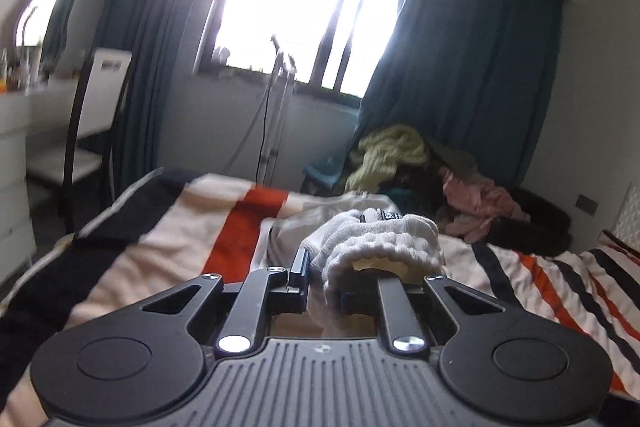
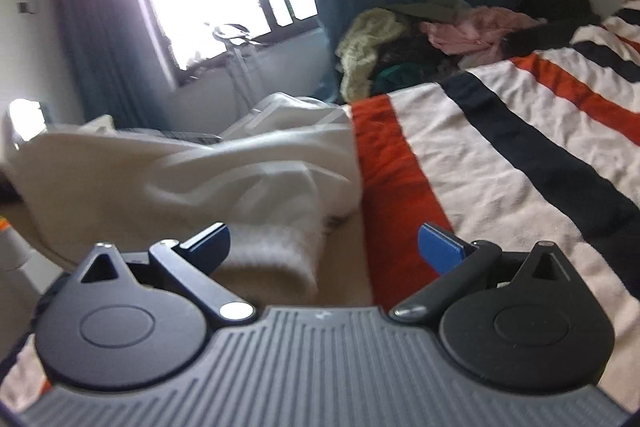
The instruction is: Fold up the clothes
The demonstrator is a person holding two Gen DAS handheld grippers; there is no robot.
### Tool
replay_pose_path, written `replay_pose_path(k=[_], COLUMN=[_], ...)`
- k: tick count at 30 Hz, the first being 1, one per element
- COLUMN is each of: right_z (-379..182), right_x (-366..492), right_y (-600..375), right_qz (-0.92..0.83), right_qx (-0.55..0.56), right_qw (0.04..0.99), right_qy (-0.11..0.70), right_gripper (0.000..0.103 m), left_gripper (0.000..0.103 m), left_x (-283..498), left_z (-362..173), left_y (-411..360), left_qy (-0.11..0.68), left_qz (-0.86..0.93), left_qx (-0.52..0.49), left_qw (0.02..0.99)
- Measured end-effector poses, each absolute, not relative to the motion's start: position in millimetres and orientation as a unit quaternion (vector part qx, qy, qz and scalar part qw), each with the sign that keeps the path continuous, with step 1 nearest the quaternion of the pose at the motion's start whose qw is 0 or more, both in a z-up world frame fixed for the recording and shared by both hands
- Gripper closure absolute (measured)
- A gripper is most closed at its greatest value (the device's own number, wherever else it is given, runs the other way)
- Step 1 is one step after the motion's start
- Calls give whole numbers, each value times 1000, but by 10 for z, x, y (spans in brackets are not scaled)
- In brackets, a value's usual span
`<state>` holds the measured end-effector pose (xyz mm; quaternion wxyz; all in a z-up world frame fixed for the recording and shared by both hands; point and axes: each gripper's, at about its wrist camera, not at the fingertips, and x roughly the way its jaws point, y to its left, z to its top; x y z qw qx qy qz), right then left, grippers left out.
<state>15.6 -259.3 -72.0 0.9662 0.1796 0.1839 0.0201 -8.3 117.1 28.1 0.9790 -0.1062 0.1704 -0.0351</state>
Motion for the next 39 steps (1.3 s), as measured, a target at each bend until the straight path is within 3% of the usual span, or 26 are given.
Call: replay_pose_path(k=[5, 12, 13, 15, 20, 26, 29, 39], right_z=[-653, -917, -939, -984, -1116, -1175, -1199, -1207], right_x=[-19, 125, 145, 182, 245, 294, 356, 328], right_y=[-2472, -2426, -2417, -2394, -2338, -2332, -2342, -2236], right_qz=[50, 49, 49, 47, 53, 53, 47, 82], right_qx=[168, 154, 152, 150, 148, 164, 175, 158], right_qw=[969, 959, 959, 958, 954, 953, 954, 947], right_qy=[176, 232, 234, 240, 257, 249, 239, 269], right_gripper=[1, 7, 9, 27, 29, 42, 55, 54], left_gripper=[89, 90, 90, 90, 91, 91, 91, 91], left_x=[-212, -77, -53, -32, -26, -6, 10, 19], left_z=[192, -40, -72, -111, -175, -284, -305, -354], left_y=[1203, 1312, 1342, 1399, 1464, 1529, 1556, 1690], left_qy=[181, 210, 215, 222, 226, 250, 254, 261], left_qz=[-42, -21, -17, -6, 26, 55, 61, 73], left_qx=[-55, -74, -82, -108, -158, -200, -219, -274], left_qw=[981, 975, 973, 969, 961, 946, 940, 922])
